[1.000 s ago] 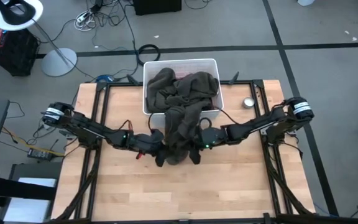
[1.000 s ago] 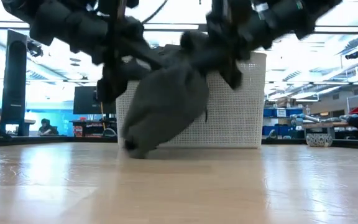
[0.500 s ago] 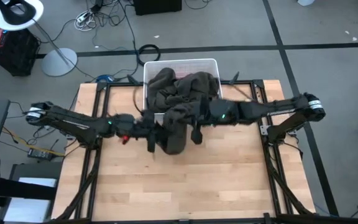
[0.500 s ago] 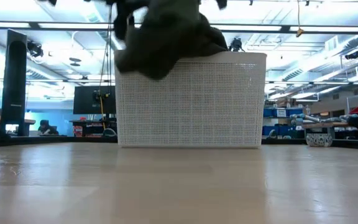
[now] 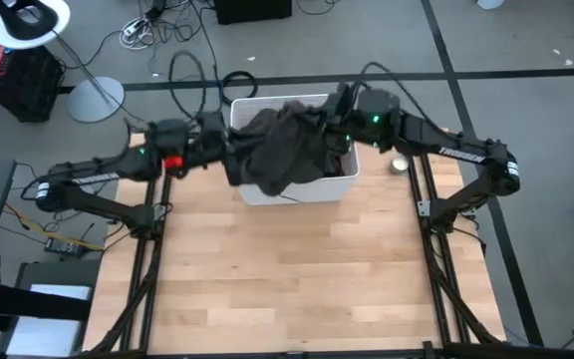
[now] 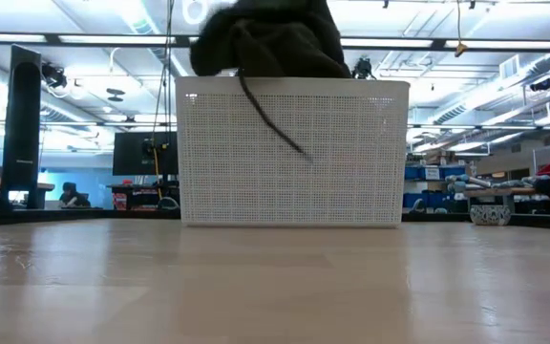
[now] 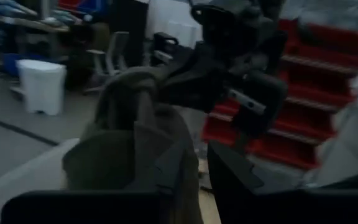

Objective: Sort clothes
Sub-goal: Put the green hoodie into the white bin

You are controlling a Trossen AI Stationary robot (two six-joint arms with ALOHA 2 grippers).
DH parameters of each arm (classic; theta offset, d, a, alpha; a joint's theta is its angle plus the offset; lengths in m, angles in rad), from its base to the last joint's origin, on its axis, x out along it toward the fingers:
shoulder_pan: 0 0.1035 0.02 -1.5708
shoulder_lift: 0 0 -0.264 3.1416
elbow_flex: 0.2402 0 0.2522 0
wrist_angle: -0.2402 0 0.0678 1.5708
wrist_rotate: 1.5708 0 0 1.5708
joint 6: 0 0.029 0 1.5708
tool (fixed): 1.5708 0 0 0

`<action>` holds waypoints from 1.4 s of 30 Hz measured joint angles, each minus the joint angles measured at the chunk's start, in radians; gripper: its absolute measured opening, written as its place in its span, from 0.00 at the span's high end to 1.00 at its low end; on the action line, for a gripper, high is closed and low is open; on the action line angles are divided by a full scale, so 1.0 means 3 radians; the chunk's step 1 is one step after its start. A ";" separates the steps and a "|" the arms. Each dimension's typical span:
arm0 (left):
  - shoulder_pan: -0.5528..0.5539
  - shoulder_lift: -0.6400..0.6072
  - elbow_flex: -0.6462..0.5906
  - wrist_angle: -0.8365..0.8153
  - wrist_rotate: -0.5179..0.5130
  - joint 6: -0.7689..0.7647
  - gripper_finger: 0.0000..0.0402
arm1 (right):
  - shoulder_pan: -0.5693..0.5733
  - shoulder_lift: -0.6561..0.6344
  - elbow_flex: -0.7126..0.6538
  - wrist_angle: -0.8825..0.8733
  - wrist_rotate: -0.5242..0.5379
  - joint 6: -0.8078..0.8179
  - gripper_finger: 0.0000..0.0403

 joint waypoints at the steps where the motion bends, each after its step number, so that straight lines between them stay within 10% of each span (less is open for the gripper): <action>1: 0.0069 0.0000 0.0118 -0.0157 0.0000 0.0052 0.82 | -0.0067 0.0007 0.0025 0.0027 -0.0030 -0.0017 0.99; 24: 0.1371 0.0000 0.0537 -0.1486 -0.0081 0.0666 0.82 | -0.1064 0.0081 0.0789 0.0606 -0.0315 -0.0190 0.99; 42: 0.2156 0.0005 0.0322 -0.1834 0.0894 0.0772 0.82 | -0.0618 0.0535 0.0161 -0.0436 -0.0658 0.0729 0.99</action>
